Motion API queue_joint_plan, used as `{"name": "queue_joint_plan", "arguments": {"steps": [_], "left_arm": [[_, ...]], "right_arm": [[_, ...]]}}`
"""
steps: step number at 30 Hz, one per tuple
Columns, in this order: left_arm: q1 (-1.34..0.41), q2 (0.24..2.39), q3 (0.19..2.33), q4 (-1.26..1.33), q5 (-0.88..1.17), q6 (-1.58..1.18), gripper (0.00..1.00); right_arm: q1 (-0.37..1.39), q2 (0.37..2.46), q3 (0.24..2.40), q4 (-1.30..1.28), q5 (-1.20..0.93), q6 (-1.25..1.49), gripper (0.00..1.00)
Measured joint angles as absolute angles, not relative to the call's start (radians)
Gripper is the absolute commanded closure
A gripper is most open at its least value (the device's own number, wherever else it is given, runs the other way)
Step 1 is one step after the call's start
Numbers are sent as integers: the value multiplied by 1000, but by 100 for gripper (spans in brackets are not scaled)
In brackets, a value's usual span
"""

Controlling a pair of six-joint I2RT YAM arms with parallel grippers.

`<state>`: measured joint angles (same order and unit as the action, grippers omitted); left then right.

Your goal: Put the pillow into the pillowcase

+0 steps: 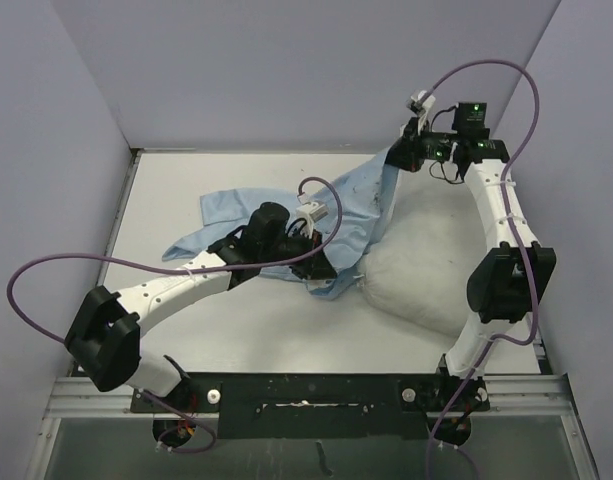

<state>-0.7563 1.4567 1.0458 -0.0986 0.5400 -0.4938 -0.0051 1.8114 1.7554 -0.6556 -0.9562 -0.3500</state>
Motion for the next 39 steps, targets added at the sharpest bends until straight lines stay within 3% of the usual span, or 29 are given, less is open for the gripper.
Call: {"name": "queue_joint_plan", "arguments": {"steps": [6, 11, 16, 18, 21, 24, 30, 34, 39], "left_arm": [[-776, 1368, 971, -99, 491, -485, 100], [-773, 1231, 884, -54, 436, -490, 77], [-786, 1314, 887, -1, 484, -503, 57], [-793, 1356, 895, -36, 494, -486, 45], [-776, 1347, 909, -152, 479, -449, 42], [-656, 1280, 917, -240, 464, -438, 40], [-257, 1156, 917, -289, 429, -471, 37], [-94, 1251, 917, -219, 439, -548, 33], [44, 1500, 976, -155, 373, -678, 28]], "right_arm": [[37, 1830, 1885, -359, -1146, -89, 99], [53, 1917, 1964, -413, -937, -110, 94], [35, 2040, 1934, -535, -700, -220, 80], [7, 2046, 1856, -566, -634, -257, 71], [-56, 2032, 1766, -606, -567, -312, 50], [-101, 1983, 1749, -643, -553, -363, 31], [-114, 1769, 1768, -683, -635, -456, 12], [-13, 1694, 1804, -688, -750, -501, 10], [202, 1758, 1808, -727, -822, -544, 9]]}}
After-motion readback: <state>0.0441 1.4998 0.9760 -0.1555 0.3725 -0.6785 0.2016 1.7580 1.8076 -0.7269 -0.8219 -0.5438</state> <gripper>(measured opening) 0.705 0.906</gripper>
